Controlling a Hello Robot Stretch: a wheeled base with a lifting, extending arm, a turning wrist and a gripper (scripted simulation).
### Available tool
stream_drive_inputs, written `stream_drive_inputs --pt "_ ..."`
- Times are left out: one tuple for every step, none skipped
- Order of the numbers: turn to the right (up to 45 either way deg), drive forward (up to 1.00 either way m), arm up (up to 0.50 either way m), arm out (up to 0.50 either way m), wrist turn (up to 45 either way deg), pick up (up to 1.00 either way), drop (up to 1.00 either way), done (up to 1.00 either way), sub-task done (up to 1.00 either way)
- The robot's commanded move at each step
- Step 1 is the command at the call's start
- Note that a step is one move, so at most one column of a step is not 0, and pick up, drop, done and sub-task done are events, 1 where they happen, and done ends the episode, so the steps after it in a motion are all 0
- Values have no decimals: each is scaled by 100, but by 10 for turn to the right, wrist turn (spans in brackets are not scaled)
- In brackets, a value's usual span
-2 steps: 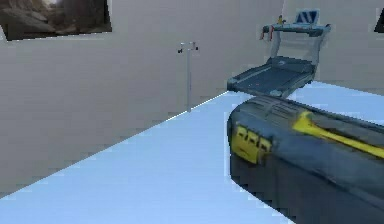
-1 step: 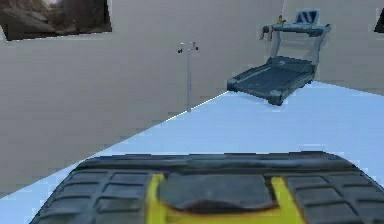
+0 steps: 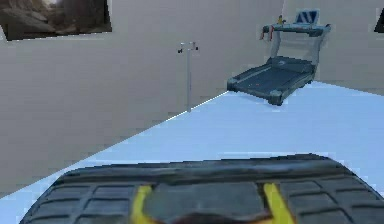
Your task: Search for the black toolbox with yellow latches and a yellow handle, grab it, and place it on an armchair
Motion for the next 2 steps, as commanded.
stream_drive_inputs --pt "0 0 0 -20 0 0 0 0 0" --pt "-450 0 0 0 0 0 0 0 0"
